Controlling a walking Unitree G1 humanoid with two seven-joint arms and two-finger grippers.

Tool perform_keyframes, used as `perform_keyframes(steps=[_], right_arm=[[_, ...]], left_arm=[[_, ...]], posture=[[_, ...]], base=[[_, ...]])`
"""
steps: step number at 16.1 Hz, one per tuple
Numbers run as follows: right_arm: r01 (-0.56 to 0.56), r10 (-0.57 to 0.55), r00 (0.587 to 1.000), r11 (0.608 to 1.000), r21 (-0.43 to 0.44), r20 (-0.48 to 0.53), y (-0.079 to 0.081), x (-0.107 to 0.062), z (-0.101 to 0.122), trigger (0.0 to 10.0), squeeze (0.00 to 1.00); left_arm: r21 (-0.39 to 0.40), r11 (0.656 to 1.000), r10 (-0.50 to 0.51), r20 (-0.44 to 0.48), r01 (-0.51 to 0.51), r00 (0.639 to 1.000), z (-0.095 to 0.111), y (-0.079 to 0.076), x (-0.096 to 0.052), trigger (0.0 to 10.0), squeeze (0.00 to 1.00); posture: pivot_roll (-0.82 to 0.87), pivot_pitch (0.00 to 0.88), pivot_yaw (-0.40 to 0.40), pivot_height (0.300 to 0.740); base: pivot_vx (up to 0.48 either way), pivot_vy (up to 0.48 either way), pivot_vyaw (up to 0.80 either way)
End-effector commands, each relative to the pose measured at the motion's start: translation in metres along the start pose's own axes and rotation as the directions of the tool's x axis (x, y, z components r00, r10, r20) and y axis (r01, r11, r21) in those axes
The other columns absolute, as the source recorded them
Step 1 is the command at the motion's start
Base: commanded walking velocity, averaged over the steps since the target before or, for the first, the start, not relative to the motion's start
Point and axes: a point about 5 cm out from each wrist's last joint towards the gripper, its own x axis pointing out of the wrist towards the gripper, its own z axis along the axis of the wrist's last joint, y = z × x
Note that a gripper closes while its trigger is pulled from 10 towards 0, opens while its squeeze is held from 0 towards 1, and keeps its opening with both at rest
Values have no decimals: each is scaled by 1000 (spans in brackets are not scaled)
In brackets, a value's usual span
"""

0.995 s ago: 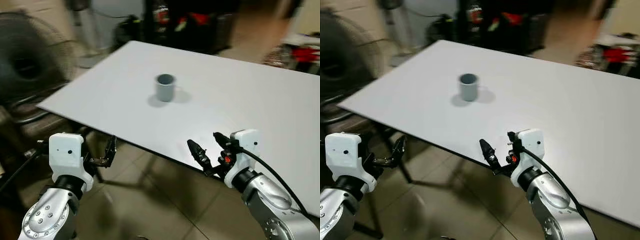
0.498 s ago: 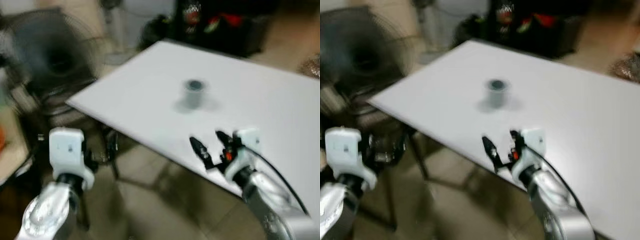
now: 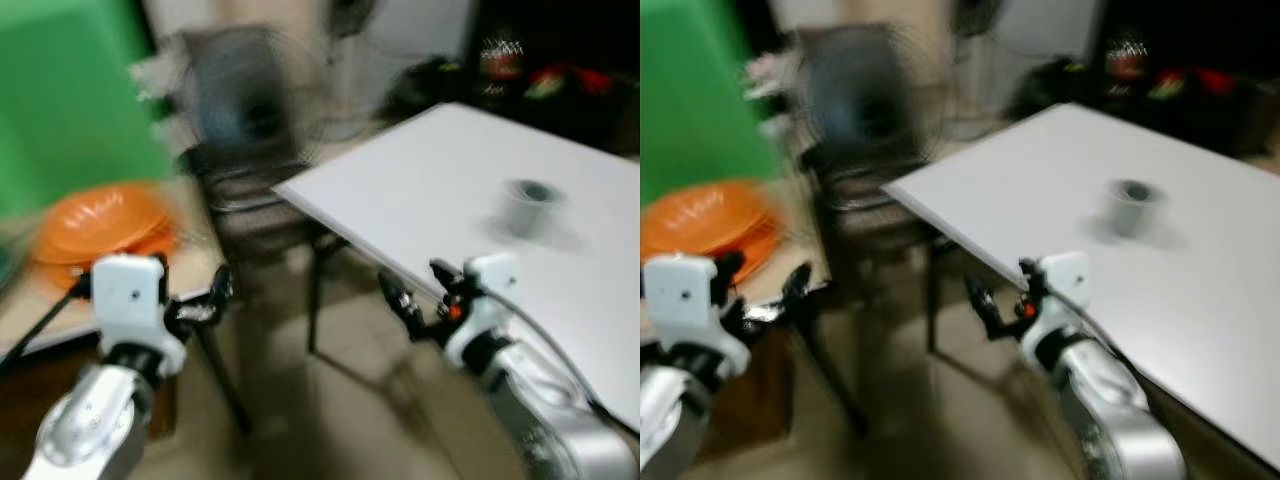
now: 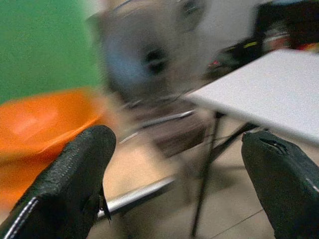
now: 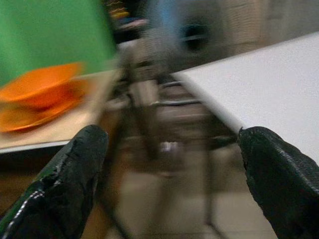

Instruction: Setting the table

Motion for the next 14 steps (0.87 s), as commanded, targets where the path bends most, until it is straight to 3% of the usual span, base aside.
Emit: perform_keyframes(steps=[1, 7, 8, 14], right_arm=[[-12, 12, 1000, 1000, -9, 22, 0, 0, 5, 10000, 1000], [-34, 34, 999, 999, -16, 22, 0, 5, 6, 10000, 1000], [-35, 36, 999, 999, -15, 22, 0, 6, 6, 10000, 1000], [8, -9, 1000, 1000, 8, 30, -4, 8, 5, 10000, 1000]], left_arm=[[-2, 1000, 1, -1, -1, 1000, 0, -1, 1, 10000, 0], [-1, 1000, 14, -3, -14, 1000, 1, 1, -1, 10000, 0], [28, 999, 19, -8, -19, 1000, 1, 2, -1, 10000, 0], [50, 998, 28, -11, -28, 1000, 2, 3, 3, 10000, 0]], posture=[[52, 0, 16, 740], [66, 0, 9, 740], [68, 0, 9, 740], [68, 0, 12, 740]], base=[[0, 375, 800], [0, 376, 800], [0, 0, 800], [0, -462, 800]])
